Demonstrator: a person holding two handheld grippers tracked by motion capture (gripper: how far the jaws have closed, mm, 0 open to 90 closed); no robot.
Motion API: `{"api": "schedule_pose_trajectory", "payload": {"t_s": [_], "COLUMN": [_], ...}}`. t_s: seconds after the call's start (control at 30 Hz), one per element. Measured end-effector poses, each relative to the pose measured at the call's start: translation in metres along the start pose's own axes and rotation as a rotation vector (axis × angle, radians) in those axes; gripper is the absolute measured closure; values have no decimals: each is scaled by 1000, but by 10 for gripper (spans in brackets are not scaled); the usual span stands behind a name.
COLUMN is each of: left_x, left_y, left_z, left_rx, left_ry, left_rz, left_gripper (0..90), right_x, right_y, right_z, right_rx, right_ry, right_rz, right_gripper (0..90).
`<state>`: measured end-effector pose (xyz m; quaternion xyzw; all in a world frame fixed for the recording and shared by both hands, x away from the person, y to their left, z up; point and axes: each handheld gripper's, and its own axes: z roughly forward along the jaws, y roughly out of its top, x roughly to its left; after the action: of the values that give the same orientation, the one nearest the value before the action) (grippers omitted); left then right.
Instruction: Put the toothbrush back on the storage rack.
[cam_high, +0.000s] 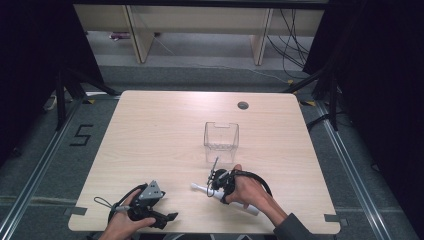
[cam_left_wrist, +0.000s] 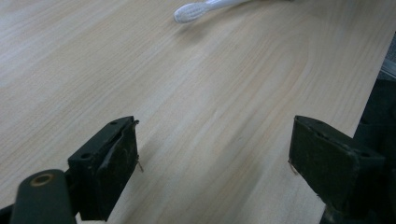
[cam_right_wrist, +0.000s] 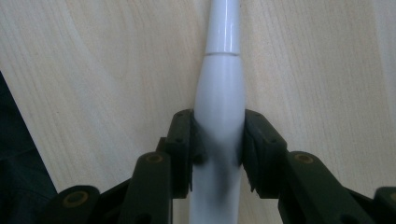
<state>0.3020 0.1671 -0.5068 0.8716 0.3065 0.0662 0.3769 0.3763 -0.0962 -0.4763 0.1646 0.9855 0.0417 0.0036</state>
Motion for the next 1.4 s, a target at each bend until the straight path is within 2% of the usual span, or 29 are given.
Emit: {"api": "schedule_pose_trajectory", "payload": {"t_s": [0.07, 0.1, 0.13, 0.2, 0.3, 0.33, 0.37, 0.43, 0.47, 0.73, 0.9, 0.93, 0.97, 1.0, 1.03, 1.1, 1.17, 1.27, 1.3, 1.33, 1.4], "left_x": [1, 1, 1, 1, 1, 1, 1, 1, 1, 1, 1, 1, 1, 1, 1, 1, 1, 1, 1, 1, 1], "left_y": [0, 0, 0, 0, 0, 0, 0, 0, 0, 0, 0, 0, 0, 0, 0, 0, 0, 0, 0, 0, 0], "left_z": [-1, -1, -1, -1, 0, 0, -1, -1, -1, -1, -1, -1, -1, -1, -1, -1, -1, -1, -1, -1, -1], "left_rx": [15, 7, 11, 10, 13, 13, 12, 11, 12, 7, 6, 2, 3, 8, 8, 7, 6, 7, 8, 7, 7], "left_ry": [9, 3, 1, 7, 6, 5, 5, 6, 7, 2, 6, 5, 3, 0, 9, 7, 3, 2, 2, 2, 3], "left_rz": [19, 8, 13, 15, 18, 19, 19, 19, 19, 12, 16, 11, 12, 15, 18, 14, 15, 16, 16, 13, 16], "left_gripper": [149, 149, 149, 149, 149, 149, 149, 149, 149, 149, 149, 149, 149, 149, 149, 149, 149, 149, 149, 149, 149], "right_x": [2, 1, 2, 3, 2, 4, 4, 4, 5, 4, 2, 3, 3, 2, 3, 1, 1, 0, -2, -1, -1], "right_y": [1, 2, 2, 2, 3, 4, 5, 6, 6, 7, 7, 6, 5, 5, 4, 3, 1, -2, -3, -4, -6], "right_z": [0, 0, 0, 0, 0, 0, 0, 0, 0, 0, 0, 0, -1, -1, -1, -2, -4, -8, -10, -12, -15], "right_rx": [11, 18, 18, 19, 26, 32, 37, 50, 53, 62, 50, 49, 47, 35, 29, 13, -8, -21, -32, -43, -46], "right_ry": [-8, -3, -9, -12, -22, -21, -22, -32, -23, -26, -22, -20, -18, -31, -29, -31, -20, -30, -26, -28, -26], "right_rz": [4, -14, 1, 1, -37, -14, -12, -41, -19, -29, -44, -21, -20, -42, -16, -29, -15, -1, -13, 18, 20], "right_gripper": [660, 660, 661, 662, 663, 664, 663, 664, 664, 665, 665, 666, 666, 665, 666, 666, 666, 666, 666, 666, 667]}}
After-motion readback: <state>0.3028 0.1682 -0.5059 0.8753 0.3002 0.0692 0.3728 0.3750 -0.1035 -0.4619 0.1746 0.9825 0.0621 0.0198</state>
